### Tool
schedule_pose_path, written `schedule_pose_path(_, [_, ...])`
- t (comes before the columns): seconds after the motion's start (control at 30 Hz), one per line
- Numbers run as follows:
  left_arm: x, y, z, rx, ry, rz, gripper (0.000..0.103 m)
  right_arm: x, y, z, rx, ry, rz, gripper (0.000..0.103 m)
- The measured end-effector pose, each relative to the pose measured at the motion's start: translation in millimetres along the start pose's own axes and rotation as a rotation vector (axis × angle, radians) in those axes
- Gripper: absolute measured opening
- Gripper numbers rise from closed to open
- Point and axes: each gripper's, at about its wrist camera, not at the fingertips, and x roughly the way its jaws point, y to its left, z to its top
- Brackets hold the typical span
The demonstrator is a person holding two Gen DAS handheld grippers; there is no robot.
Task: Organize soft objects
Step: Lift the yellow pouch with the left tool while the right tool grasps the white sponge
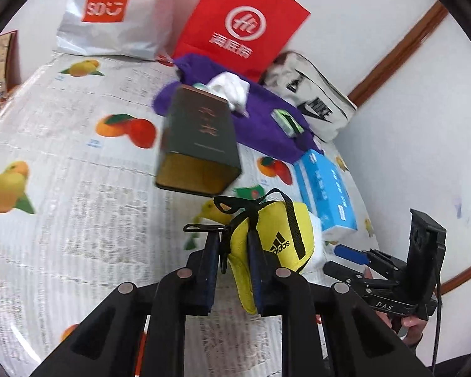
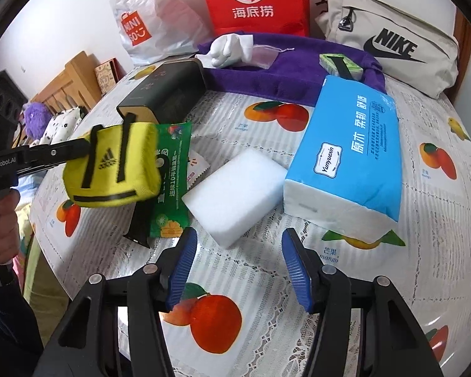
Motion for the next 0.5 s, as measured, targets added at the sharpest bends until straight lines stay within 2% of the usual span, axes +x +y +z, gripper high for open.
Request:
schedule_pose_path(0.07, [-3.9, 7.1, -0.3, -0.014, -0.01, 0.01, 0.017, 2.1, -0.2, 1.0, 0.023, -0.003, 0.002, 0.063])
schedule_pose_path(0.27, [-2.7, 21.6, -6.4, -0.041, -0.002, 0.005, 0.017, 12.2, 7.2, 5.9, 0.099, 0.004, 0.028, 0.064])
schedule_pose_path(0.5, [-1.0, 23.7, -8.8, -0.026, 0.011, -0.012, 0.017, 20.9, 28.0, 13.3, 0.14, -0.025, -0.052, 0.064])
